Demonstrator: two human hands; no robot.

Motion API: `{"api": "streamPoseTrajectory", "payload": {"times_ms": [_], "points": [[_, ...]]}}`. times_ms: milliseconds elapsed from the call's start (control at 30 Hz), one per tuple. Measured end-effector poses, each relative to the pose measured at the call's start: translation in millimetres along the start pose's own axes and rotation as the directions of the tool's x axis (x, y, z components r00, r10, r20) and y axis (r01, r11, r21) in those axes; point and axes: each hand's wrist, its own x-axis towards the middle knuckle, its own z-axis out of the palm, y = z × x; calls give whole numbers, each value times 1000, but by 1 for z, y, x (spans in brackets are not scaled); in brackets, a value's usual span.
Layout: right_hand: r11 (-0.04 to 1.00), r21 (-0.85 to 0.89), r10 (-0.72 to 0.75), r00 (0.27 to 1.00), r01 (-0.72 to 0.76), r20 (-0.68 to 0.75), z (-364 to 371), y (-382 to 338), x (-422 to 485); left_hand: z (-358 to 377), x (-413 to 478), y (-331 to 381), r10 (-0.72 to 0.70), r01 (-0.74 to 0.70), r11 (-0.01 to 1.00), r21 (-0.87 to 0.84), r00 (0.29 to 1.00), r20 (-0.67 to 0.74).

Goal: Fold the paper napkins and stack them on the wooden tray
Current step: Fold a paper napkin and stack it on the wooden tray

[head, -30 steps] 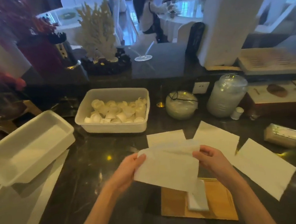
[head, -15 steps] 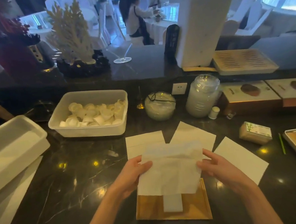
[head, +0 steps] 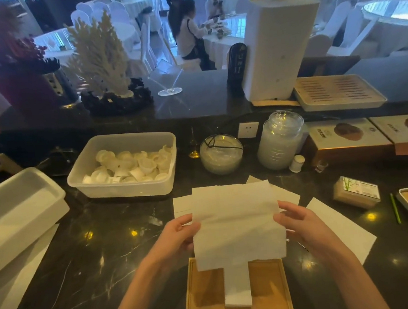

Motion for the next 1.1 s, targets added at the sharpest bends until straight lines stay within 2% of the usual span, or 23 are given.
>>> {"api": "streamPoseTrajectory", "payload": {"times_ms": [100, 400, 467, 600, 633, 700, 800, 867, 933, 967, 1033, 1100], "points": [[1000, 6, -13, 997, 13, -70, -3, 2, 2, 0, 0, 1, 36, -33, 995, -94, 999, 26], [986, -69, -159, 973, 149, -168, -9, 10, 3, 12, 10, 5, 177, -167, 978, 121, 981, -78], [985, -37, -170, 973, 167, -156, -11, 7, 3, 12, 13, 6, 174, -169, 982, 83, 983, -55], [979, 117, -152, 982, 165, -114, -12, 0, 7, 20, 11, 13, 99, -98, 977, -188, 995, -4], [981, 115, -139, 981, 154, -134, -11, -1, 8, 24, 11, 14, 71, -73, 983, -169, 997, -19], [990, -2, -139, 971, 141, -196, -10, 0, 11, 28, 14, 15, 38, -41, 999, -31, 993, -109], [990, -82, -125, 973, 111, -193, -12, 4, 15, 31, 17, 15, 90, -54, 978, 202, 981, -173], [959, -264, -153, 973, 104, -175, -13, 8, 17, 32, 18, 21, 184, -129, 920, 370, 976, -120], [873, -475, -178, 979, 111, -97, -9, 9, 19, 39, 19, 33, 262, -234, 766, 599, 964, 42], [846, -517, -172, 985, 132, -31, -3, 5, 19, 45, 18, 42, 258, -282, 673, 684, 956, 140], [843, -490, -163, 974, 222, 160, 14, -12, 17, 56, 20, 59, 201, -365, 532, 764, 931, 305], [868, -396, -174, 929, 301, 325, 29, -29, 18, 64, 21, 78, 150, -435, 444, 783, 898, 414]]}}
